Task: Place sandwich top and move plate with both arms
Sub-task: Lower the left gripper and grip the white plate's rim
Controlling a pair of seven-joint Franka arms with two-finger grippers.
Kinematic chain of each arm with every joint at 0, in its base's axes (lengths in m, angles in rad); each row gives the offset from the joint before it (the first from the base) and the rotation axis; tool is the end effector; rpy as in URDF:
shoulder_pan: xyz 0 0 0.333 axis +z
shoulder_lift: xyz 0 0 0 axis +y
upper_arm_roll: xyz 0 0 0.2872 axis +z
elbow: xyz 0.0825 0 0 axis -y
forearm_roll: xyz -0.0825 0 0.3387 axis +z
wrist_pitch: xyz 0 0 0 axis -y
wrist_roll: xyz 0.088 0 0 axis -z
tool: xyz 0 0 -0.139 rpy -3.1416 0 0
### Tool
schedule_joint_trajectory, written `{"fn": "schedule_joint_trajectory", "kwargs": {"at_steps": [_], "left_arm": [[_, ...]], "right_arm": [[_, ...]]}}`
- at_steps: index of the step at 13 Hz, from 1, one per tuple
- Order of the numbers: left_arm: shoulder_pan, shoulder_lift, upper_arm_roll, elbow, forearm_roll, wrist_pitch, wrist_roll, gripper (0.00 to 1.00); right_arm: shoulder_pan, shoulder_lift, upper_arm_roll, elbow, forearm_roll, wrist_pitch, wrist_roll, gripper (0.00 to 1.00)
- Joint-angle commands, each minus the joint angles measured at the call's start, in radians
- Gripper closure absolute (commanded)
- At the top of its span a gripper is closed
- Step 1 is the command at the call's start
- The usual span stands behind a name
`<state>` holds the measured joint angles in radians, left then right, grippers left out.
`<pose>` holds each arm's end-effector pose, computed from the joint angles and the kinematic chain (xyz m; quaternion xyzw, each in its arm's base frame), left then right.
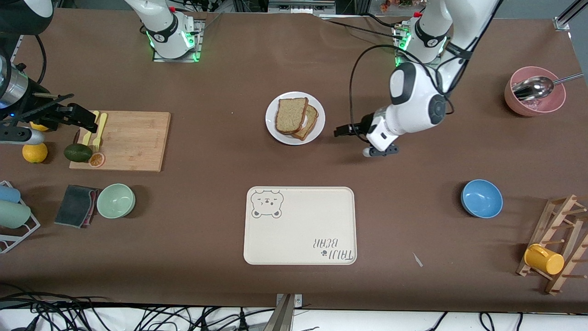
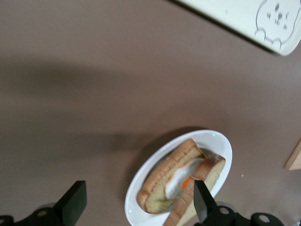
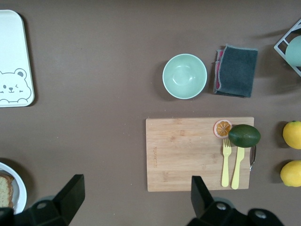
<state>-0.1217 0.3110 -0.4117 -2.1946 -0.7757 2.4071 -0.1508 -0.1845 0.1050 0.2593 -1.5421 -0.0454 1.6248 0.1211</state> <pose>0.4339 -0.2830 0.2313 0.9455 0.1176 -0.1470 0.2658 0.5397 0.0284 0.5273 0.9997 -0.0223 -0.0084 0.0101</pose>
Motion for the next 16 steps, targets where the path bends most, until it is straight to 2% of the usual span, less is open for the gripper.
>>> {"fn": "schedule_joint_trajectory", "kwargs": {"at_steps": [1,12,16], "left_arm": [[-0.018,0.037,-0.030,0.004,-0.048,0.024,0.013,0.00],[-0.087,0.115,-0.030,0.036,-0.048,0.026,0.013,0.00],[-0.125,0.187,-0.030,0.065,-0.066,0.109,0.019,0.00]], "right_arm": [[0.014,0.018,-0.008,0.025,-0.013,0.004,0.005,0.00],[0.011,0.019,-0.009,0.026,-0.013,0.024,0.006,0.00],[0.011,0.022,-0.009,0.026,-0.013,0.032,0.006,0.00]]}}
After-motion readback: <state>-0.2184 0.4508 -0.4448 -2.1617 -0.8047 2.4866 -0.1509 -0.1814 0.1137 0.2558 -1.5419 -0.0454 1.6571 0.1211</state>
